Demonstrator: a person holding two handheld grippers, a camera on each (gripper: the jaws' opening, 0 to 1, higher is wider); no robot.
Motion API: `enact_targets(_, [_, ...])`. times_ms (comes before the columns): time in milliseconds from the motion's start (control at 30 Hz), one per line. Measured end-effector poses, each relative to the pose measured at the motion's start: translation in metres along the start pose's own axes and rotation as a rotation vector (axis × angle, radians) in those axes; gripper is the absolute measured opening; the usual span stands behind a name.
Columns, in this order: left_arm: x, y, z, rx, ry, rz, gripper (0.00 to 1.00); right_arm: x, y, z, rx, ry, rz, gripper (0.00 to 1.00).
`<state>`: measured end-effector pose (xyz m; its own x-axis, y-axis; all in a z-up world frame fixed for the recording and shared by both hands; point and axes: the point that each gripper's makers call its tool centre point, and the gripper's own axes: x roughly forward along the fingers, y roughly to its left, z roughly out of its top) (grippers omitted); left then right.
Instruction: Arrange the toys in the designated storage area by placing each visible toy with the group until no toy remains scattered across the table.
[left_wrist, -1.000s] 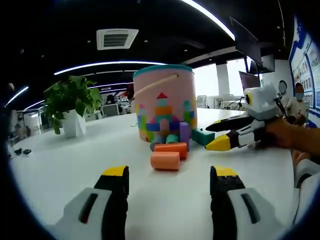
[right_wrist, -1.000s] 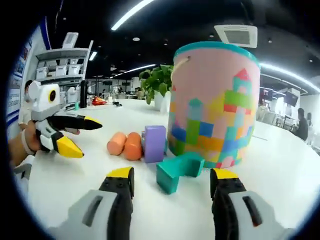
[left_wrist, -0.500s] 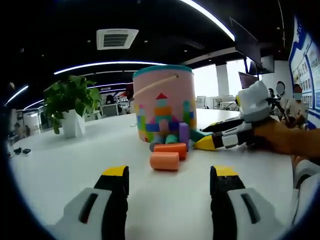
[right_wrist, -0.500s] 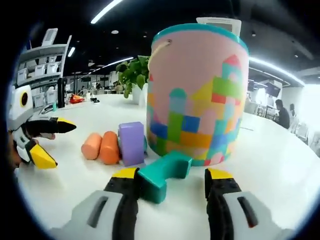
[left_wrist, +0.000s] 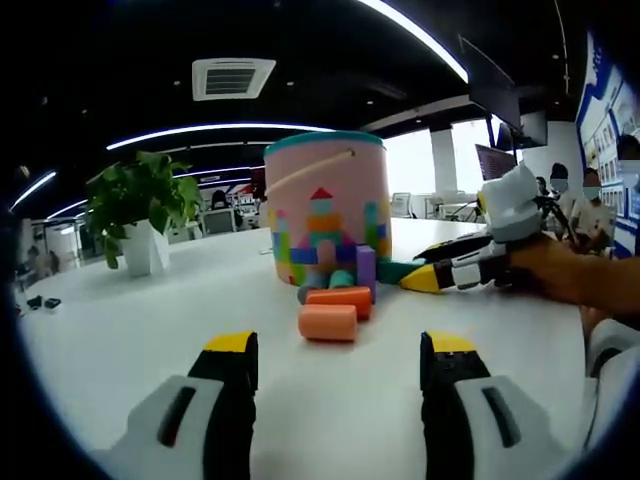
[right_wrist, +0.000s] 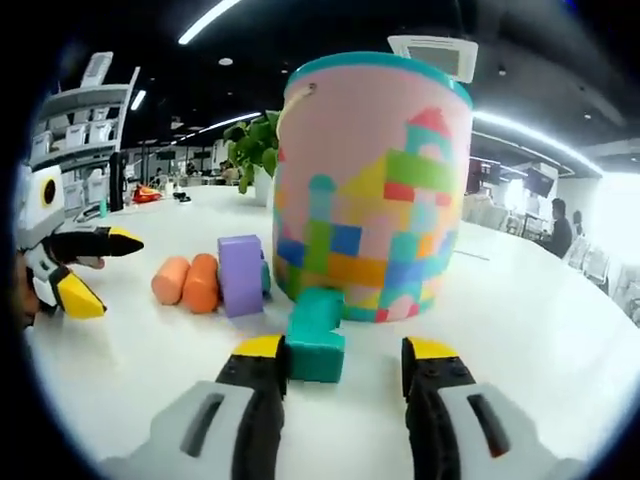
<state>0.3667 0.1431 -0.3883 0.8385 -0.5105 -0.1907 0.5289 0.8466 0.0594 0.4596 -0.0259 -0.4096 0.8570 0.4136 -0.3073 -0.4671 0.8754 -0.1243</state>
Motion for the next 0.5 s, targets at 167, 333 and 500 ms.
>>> enact_targets(167, [-0.001, -0.001, 0.0, 0.0, -0.001, 0.001, 0.67, 0.003, 0.011, 0.003, 0.005, -0.013, 0.043, 0.44])
enact_targets(333, [-0.001, -0.001, 0.0, 0.0, -0.001, 0.002, 0.67, 0.003, 0.014, 0.004, -0.005, -0.023, 0.065, 0.28])
enact_targets(500, [-0.002, -0.001, 0.0, 0.001, -0.001, 0.001, 0.67, 0.004, 0.015, 0.004, -0.002, -0.026, 0.065, 0.28])
